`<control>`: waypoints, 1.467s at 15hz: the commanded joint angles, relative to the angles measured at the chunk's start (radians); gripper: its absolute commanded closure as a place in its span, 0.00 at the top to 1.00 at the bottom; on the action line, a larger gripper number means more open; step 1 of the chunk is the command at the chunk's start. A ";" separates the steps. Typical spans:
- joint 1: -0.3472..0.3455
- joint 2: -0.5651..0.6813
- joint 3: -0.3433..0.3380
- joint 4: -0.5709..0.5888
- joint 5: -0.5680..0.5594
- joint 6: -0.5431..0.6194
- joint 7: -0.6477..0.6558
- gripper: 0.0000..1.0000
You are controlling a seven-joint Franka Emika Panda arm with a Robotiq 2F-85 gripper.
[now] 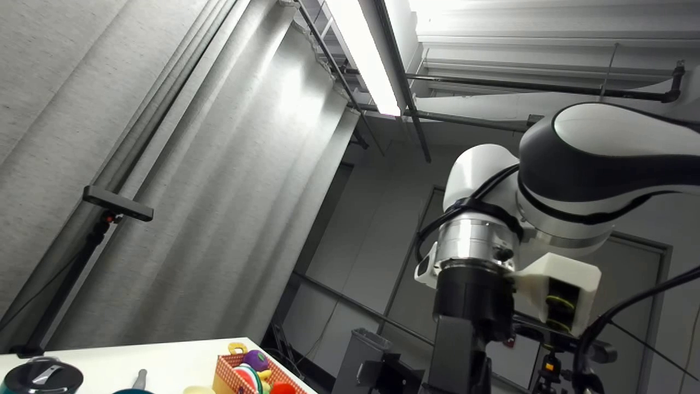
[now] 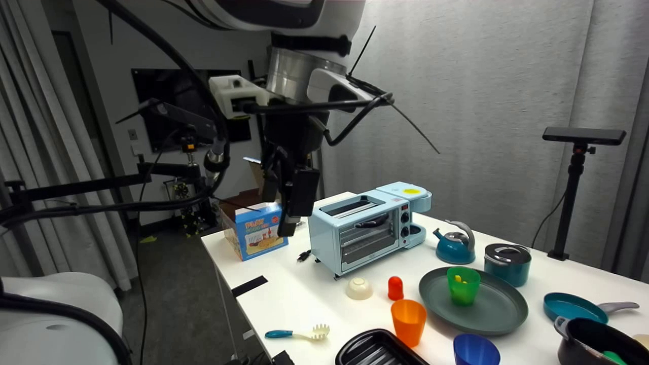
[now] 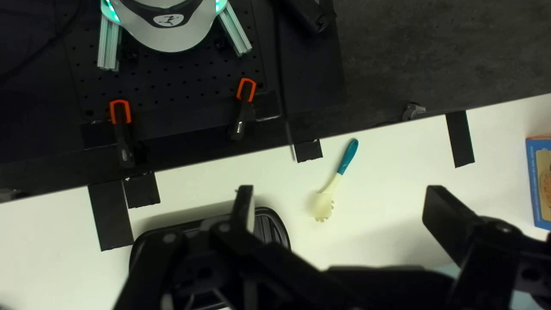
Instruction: Put the dishing spoon in the blue cup
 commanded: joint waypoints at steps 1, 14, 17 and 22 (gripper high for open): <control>-0.064 0.032 -0.019 0.038 -0.015 0.046 -0.004 1.00; -0.160 0.242 -0.077 0.152 -0.003 0.339 0.055 1.00; -0.165 0.293 -0.072 0.154 -0.008 0.431 0.102 1.00; -0.178 0.361 -0.079 0.152 -0.018 0.535 0.168 1.00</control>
